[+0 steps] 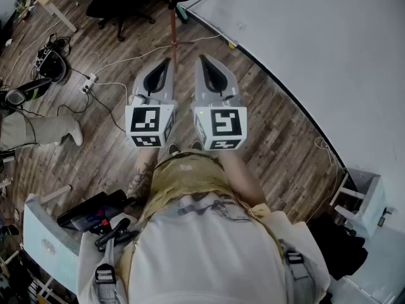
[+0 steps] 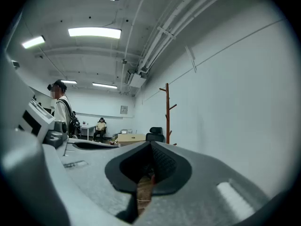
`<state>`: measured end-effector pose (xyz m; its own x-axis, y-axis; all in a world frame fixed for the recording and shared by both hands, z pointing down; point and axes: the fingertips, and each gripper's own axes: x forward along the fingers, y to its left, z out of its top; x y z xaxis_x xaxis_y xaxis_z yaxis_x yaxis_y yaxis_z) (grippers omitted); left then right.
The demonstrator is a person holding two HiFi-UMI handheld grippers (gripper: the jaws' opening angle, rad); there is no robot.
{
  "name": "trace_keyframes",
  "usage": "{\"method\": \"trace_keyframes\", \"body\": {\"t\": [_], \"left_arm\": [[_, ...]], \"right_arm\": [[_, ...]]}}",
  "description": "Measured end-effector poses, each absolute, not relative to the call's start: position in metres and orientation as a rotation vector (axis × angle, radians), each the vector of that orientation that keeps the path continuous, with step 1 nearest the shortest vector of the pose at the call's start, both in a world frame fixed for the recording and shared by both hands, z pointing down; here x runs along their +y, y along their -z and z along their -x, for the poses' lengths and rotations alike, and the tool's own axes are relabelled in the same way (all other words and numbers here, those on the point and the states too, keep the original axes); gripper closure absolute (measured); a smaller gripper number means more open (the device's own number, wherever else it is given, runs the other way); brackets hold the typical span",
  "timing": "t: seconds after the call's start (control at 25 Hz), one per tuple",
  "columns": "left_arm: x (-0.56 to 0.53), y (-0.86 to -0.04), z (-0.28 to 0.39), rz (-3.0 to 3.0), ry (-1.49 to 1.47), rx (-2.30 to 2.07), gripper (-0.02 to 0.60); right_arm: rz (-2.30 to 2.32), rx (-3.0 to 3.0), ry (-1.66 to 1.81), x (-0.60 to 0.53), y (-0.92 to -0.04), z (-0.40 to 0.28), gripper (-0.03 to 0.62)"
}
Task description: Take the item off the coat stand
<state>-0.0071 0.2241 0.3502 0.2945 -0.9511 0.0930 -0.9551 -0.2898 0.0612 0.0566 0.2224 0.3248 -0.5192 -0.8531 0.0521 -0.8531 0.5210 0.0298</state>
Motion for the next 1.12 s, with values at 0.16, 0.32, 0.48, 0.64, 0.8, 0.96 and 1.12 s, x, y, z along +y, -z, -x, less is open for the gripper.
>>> {"method": "trace_keyframes", "body": {"t": [0.16, 0.32, 0.48, 0.64, 0.8, 0.96, 1.12], "left_arm": [[0.228, -0.356, 0.013, -2.443, -0.053, -1.795, 0.583], [0.237, -0.366, 0.019, -2.421, -0.058, -1.790, 0.583], [0.235, -0.384, 0.034, -2.373, -0.071, -1.786, 0.583], [0.215, -0.404, 0.048, -2.318, -0.089, -1.769, 0.583], [0.198, -0.410, 0.050, -2.300, -0.092, -1.779, 0.583], [0.193, -0.405, 0.060, -2.297, -0.096, -1.816, 0.583], [0.173, -0.387, 0.069, -2.289, -0.091, -1.865, 0.583]], "right_arm": [[-1.518, -2.687, -0.007, 0.228, -0.330, -0.051, 0.595], [-1.528, -2.683, -0.044, 0.236, -0.342, -0.050, 0.594], [-1.536, -2.648, -0.067, 0.228, -0.355, -0.049, 0.594], [-1.559, -2.600, -0.106, 0.200, -0.369, -0.050, 0.594], [-1.567, -2.594, -0.108, 0.178, -0.374, -0.053, 0.594], [-1.584, -2.637, -0.090, 0.168, -0.366, -0.047, 0.594], [-1.563, -2.719, -0.066, 0.149, -0.345, -0.037, 0.594]]}}
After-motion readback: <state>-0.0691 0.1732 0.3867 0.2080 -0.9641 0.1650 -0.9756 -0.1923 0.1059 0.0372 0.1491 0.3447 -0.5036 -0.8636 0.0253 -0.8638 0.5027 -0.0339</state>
